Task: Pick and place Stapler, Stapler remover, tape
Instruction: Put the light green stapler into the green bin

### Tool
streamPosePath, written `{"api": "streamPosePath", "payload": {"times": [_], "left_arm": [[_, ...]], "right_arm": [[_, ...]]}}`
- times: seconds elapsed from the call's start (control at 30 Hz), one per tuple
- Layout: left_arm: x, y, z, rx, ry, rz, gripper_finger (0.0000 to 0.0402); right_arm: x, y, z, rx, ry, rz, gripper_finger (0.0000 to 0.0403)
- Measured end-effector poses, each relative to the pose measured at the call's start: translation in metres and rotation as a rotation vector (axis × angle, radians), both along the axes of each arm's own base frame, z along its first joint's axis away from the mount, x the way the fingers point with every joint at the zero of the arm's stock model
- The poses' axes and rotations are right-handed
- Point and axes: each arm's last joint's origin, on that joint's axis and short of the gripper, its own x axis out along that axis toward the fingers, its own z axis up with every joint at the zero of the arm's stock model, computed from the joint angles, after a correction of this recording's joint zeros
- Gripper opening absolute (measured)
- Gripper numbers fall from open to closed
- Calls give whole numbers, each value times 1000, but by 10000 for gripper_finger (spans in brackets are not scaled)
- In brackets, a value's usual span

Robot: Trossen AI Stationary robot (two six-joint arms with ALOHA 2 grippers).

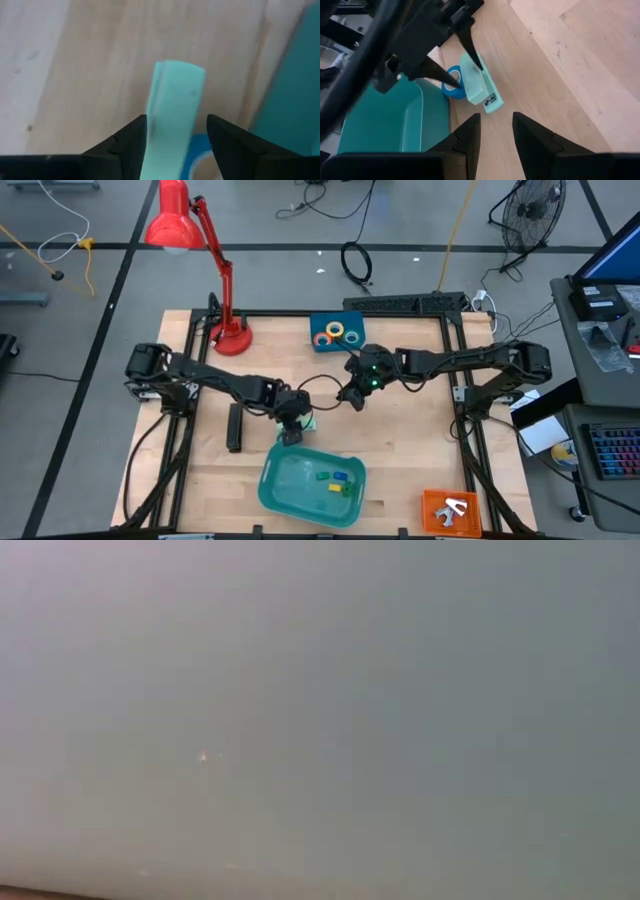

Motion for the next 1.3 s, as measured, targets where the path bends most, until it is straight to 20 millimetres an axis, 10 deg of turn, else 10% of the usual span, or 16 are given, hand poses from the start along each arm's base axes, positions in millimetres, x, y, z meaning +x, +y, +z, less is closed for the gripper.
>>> {"api": "streamPosePath", "payload": {"times": [0.67, 1.3], "left_arm": [[3, 7, -32, -17, 145, -30, 186], [-2, 35, -13, -15, 125, 74, 117]], "right_arm": [[-2, 6, -4, 5, 46, 19, 109], [-1, 6, -3, 6, 39, 13, 109]]}}
